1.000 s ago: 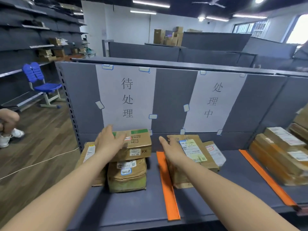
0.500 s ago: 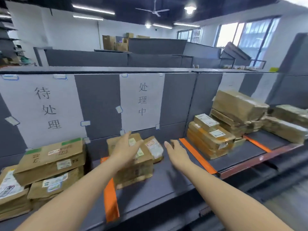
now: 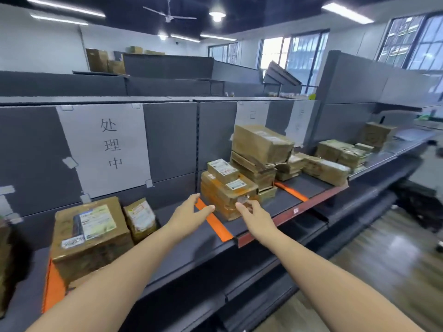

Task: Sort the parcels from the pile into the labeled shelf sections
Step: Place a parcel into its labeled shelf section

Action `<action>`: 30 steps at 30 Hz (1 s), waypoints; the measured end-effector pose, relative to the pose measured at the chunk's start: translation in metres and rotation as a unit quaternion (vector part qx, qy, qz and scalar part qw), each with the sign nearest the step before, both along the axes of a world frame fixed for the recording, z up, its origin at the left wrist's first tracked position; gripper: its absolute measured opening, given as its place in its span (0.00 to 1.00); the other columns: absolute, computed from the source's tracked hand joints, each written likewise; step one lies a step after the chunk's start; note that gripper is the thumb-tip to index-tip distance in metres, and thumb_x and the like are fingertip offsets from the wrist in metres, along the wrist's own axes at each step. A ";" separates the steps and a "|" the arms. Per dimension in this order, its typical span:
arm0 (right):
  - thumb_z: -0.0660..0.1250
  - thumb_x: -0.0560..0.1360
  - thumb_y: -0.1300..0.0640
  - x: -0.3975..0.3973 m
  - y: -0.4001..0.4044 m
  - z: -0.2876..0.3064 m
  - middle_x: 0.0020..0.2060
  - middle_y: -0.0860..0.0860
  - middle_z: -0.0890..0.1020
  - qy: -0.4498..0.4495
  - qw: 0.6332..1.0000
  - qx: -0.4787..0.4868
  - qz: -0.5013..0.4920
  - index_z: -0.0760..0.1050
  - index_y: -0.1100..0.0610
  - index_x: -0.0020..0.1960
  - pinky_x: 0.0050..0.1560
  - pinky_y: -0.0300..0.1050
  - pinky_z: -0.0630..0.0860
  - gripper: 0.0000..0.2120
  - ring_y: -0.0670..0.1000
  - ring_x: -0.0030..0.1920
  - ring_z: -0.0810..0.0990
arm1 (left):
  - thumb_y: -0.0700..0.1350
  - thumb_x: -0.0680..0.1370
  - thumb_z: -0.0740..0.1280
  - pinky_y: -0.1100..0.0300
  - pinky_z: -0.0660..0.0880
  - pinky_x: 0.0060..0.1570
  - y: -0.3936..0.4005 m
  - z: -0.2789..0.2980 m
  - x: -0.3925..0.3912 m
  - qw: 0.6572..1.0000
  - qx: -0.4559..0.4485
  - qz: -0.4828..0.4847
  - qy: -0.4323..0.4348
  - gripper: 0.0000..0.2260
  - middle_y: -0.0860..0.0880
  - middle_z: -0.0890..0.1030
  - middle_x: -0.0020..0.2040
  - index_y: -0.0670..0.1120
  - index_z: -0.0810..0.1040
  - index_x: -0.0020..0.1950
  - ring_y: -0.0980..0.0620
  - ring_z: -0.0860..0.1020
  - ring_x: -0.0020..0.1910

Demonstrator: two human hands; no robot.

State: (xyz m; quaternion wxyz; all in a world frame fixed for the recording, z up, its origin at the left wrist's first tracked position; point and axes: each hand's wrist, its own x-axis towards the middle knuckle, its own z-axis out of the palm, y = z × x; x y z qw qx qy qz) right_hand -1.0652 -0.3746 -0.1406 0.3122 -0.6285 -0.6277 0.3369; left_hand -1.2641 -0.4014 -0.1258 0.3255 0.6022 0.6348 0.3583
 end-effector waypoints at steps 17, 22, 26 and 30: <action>0.60 0.78 0.38 0.169 0.006 -0.009 0.69 0.50 0.72 0.025 0.994 0.001 -0.107 0.64 0.51 0.73 0.64 0.47 0.67 0.28 0.52 0.67 0.71 | 0.60 0.77 0.64 0.54 0.65 0.69 0.062 -0.004 0.191 0.989 -0.023 -0.136 0.059 0.31 0.49 0.66 0.75 0.49 0.62 0.76 0.49 0.67 0.72; 0.60 0.78 0.38 0.218 0.016 -0.013 0.68 0.50 0.73 0.025 0.987 0.004 -0.161 0.65 0.50 0.72 0.65 0.46 0.68 0.27 0.50 0.66 0.71 | 0.58 0.78 0.64 0.57 0.63 0.68 0.094 -0.009 0.252 0.977 -0.013 -0.201 0.070 0.28 0.49 0.68 0.74 0.47 0.65 0.75 0.49 0.67 0.72; 0.60 0.78 0.39 0.253 0.043 -0.004 0.68 0.50 0.73 0.012 0.981 0.012 -0.195 0.64 0.50 0.73 0.66 0.47 0.68 0.27 0.50 0.66 0.71 | 0.58 0.78 0.64 0.61 0.64 0.62 0.132 -0.008 0.293 0.966 -0.003 -0.250 0.064 0.26 0.49 0.71 0.72 0.48 0.68 0.73 0.51 0.69 0.70; 0.59 0.79 0.40 0.287 0.076 0.011 0.67 0.50 0.73 0.007 0.973 0.029 -0.230 0.65 0.51 0.72 0.64 0.44 0.67 0.26 0.50 0.67 0.71 | 0.58 0.78 0.64 0.60 0.66 0.63 0.180 0.008 0.334 0.959 0.004 -0.278 0.058 0.26 0.49 0.72 0.71 0.47 0.69 0.73 0.51 0.70 0.69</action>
